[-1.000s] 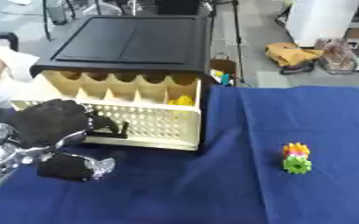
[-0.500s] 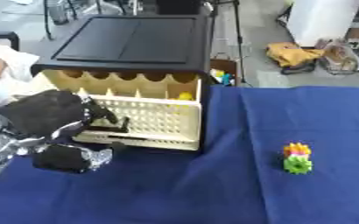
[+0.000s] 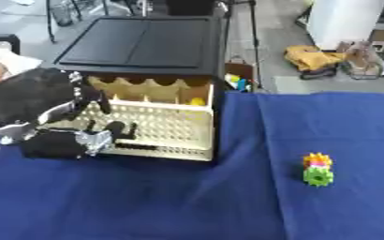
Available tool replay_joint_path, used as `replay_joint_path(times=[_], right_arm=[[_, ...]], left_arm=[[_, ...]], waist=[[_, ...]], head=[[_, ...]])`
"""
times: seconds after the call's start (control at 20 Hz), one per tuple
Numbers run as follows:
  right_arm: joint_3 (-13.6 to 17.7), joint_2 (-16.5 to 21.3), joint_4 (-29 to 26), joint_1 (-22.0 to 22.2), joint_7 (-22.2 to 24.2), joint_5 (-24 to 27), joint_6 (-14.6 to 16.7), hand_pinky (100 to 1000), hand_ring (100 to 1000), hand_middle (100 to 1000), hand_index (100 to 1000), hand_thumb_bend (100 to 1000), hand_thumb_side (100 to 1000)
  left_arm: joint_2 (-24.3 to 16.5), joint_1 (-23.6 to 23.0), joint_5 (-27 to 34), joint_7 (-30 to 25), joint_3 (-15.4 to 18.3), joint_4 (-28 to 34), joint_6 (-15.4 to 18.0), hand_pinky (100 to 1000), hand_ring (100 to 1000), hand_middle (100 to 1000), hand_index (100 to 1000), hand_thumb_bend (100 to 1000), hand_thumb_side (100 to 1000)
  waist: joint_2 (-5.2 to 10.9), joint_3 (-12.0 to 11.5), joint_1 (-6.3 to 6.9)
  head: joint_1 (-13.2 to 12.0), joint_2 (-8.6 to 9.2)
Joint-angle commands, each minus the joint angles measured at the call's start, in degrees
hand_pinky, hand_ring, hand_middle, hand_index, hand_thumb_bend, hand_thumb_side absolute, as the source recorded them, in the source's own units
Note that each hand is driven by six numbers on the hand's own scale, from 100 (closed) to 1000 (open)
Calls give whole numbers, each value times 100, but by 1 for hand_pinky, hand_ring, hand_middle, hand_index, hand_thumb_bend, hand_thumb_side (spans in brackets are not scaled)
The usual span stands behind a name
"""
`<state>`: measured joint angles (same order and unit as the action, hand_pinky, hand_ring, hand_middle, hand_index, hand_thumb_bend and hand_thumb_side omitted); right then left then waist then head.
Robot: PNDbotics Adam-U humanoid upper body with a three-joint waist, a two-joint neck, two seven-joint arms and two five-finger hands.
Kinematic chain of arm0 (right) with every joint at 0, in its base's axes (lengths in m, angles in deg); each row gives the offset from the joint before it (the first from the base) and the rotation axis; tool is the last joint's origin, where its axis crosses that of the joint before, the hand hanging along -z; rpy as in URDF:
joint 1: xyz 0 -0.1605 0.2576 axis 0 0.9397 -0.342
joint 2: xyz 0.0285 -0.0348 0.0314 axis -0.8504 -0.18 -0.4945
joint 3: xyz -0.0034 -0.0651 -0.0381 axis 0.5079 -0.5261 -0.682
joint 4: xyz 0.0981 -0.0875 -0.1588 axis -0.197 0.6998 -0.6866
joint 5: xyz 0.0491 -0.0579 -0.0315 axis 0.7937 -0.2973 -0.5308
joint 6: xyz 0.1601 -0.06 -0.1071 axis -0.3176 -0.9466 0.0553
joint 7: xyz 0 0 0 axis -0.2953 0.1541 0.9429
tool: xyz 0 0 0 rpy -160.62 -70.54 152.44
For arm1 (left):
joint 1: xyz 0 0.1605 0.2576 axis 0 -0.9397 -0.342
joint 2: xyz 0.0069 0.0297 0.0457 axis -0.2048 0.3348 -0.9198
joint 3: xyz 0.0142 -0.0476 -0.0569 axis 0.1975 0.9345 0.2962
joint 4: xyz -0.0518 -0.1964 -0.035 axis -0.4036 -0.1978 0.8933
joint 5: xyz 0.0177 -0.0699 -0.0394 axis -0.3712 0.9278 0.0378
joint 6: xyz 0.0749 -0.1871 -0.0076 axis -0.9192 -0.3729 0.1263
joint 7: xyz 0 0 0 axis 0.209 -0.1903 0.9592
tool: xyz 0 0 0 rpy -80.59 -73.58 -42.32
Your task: Pick up objects from table and place into drawer.
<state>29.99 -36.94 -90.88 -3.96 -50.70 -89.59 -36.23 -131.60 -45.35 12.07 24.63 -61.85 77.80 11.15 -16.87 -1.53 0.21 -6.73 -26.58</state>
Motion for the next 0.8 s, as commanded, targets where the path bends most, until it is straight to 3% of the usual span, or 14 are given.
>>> replay_joint_path(times=[0.05, 0.55, 0.8], right_arm=[[2, 65, -87, -58, -9, -22, -14, 677, 520, 473, 747, 100, 1000], [12, 120, -87, -101, -8, -51, -57, 674, 519, 474, 747, 100, 1000], [26, 146, -87, -115, -17, -75, -91, 673, 520, 474, 747, 100, 1000]], left_arm=[[-229, 97, 82, 42, 145, 39, -2, 100, 100, 249, 855, 233, 1000], [-193, 333, 914, 339, 472, 39, 55, 100, 100, 209, 835, 235, 1000], [-173, 434, 1510, 768, 884, 39, -140, 100, 100, 203, 831, 254, 1000]], waist=[[125, -9, 10], [135, -54, -13], [145, -101, -31]], head=[[22, 2], [111, -35], [193, -43]])
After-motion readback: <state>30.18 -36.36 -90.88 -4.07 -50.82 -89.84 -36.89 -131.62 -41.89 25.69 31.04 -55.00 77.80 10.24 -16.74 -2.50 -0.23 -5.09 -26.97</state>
